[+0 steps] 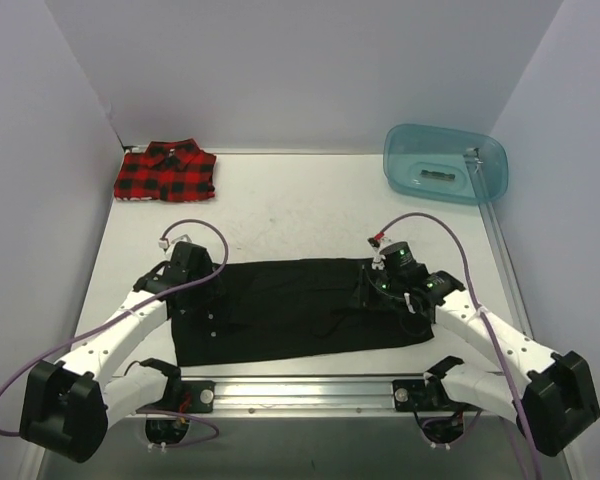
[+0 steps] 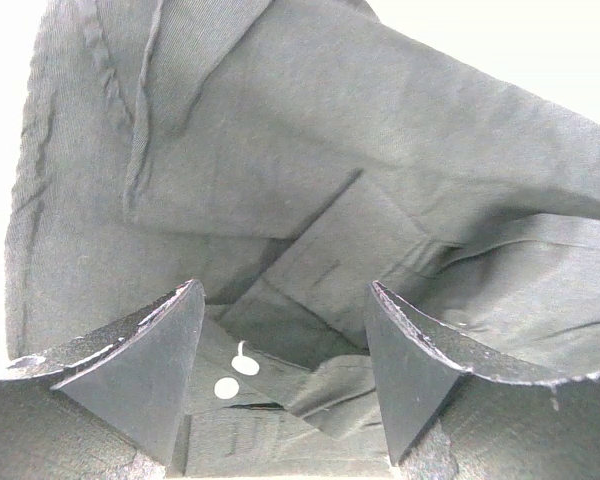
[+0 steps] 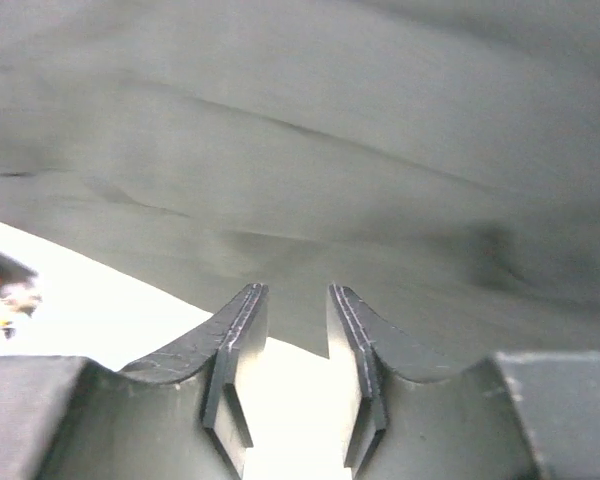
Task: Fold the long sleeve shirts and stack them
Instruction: Fold the shirt
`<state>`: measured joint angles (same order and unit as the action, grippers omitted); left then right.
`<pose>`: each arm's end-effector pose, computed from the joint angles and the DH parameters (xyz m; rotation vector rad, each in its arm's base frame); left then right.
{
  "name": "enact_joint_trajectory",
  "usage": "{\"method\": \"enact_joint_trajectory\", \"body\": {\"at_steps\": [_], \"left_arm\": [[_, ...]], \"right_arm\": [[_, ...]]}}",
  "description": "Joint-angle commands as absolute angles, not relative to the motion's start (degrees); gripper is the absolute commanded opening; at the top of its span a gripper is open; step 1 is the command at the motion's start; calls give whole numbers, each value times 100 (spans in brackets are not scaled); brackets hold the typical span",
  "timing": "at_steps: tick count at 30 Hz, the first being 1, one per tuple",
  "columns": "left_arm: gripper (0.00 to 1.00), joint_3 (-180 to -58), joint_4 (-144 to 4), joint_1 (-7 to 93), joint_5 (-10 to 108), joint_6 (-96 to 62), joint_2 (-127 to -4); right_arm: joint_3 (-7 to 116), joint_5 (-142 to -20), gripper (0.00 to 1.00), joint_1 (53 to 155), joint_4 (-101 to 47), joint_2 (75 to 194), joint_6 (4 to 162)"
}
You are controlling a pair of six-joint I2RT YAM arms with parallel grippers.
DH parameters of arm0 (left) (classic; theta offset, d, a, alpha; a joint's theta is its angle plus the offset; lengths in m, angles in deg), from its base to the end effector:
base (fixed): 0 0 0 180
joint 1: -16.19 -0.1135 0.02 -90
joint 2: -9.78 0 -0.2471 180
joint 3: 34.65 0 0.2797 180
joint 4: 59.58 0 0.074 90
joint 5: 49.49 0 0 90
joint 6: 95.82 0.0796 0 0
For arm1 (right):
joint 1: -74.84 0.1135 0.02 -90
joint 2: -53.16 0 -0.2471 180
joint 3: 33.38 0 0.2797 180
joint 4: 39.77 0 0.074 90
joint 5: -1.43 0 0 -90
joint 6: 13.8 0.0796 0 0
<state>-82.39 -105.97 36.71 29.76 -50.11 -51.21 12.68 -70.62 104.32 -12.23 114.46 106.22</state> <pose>0.2387 -0.0735 0.1342 -0.5984 2.5222 -0.1709 0.2326 0.1597 0.1550 -0.1567 2.4367 0.8624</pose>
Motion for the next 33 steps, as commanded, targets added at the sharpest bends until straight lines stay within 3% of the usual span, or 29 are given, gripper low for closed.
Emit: {"method": "enact_joint_trajectory", "body": {"at_steps": [1,10,16,20,27,33], "left_arm": [[74,-8518,-10581,3641,2917,-4897,-4937],[73,-8413,-10537,3685,3706,-4818,-5069],[61,-8290,-10397,4175,3761,-4959,-4937],[59,-8307,-10255,4475,3620,-4915,-5182],[59,-8904,-10387,4126,2786,-4344,-5691],[54,-9555,-10308,3957,2969,-4141,-6745]], "right_arm": [[1733,-7144,32,10779,-1540,11301,10977],[1154,-6583,33,10377,-3027,12829,11706],[450,-6413,33,9717,-3003,13111,11682],[336,-6361,32,9419,-2984,13603,11540],[318,-6212,33,9374,-3064,13613,11329],[309,-6238,33,9374,-3002,13560,11224]]}}
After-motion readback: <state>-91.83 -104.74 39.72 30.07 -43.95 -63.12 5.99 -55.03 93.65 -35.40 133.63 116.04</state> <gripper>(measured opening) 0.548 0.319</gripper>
